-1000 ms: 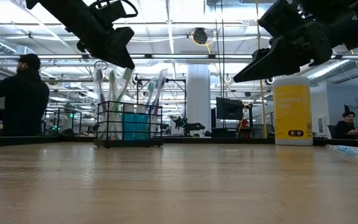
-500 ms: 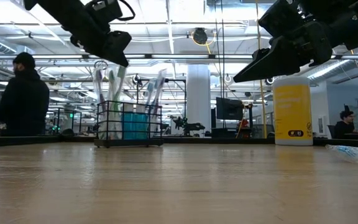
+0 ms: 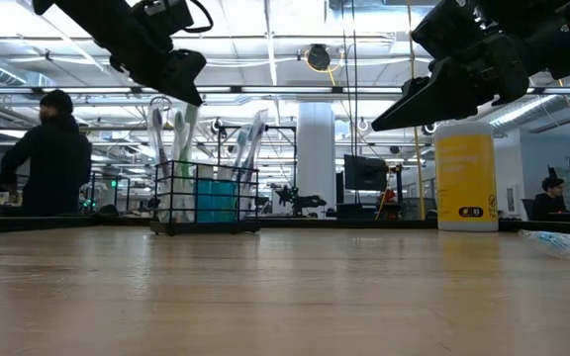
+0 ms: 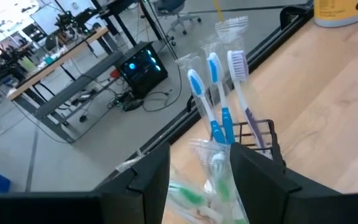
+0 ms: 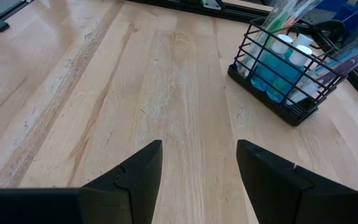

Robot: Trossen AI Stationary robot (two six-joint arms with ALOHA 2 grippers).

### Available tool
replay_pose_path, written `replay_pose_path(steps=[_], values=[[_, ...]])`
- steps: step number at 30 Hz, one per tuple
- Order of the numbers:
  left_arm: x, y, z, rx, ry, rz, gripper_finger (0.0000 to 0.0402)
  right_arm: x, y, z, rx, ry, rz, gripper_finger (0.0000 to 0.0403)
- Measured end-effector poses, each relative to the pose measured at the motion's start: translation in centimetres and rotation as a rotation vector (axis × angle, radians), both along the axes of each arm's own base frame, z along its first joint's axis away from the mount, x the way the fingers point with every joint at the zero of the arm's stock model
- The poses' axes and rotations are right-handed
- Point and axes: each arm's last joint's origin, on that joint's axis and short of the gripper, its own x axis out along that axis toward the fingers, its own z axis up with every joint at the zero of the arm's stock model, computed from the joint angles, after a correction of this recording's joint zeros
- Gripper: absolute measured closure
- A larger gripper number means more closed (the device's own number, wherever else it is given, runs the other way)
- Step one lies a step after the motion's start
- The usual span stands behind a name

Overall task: Pick & Place toothbrushing station
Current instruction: Adjust the green toothbrush in the black wire organizer, then put the blue toothbrush into the black wire organizer

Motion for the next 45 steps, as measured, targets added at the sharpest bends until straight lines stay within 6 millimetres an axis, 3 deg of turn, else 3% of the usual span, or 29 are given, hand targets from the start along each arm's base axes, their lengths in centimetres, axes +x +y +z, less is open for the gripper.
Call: replay_pose_path(steps=[7, 20, 28, 32, 36, 40, 45], values=[[-0.2, -0.4, 2.0, 0.019, -0.025, -0.02, 0.0227, 0.0, 0.0, 0.0, 0.0, 0.0, 0.0, 0.0204], [-1.0, -1.7, 4.0, 0.001, -0.088, -0.068, 0.0227, 0.0, 0.0, 0.0, 0.0, -0.002, 0.0, 0.0204], [-2.9, -4.0, 5.4, -0.079, -0.126, -0.26, 0.0227, 0.3, 0.0, 0.7, 0.008, -0.076, 0.001, 0.0204], [-4.3, -5.0, 6.1, -0.236, -0.082, -0.54, 0.0227, 0.6, 0.1, 1.6, -0.031, -0.17, 0.018, 0.0204], [-4.5, -6.5, 5.6, -0.402, -0.009, -0.82, 0.0227, 0.7, 0.0, 2.4, -0.071, -0.258, 0.028, 0.0204], [-5.1, -7.9, 3.8, -0.317, 0.085, -0.978, 0.0227, 0.8, -0.1, 2.8, -0.071, -0.298, 0.023, 0.0204], [-5.8, -8.3, 1.8, -0.227, -0.019, -1.062, 0.0227, 0.8, -0.1, 2.9, -0.021, -0.305, 0.008, 0.0204]])
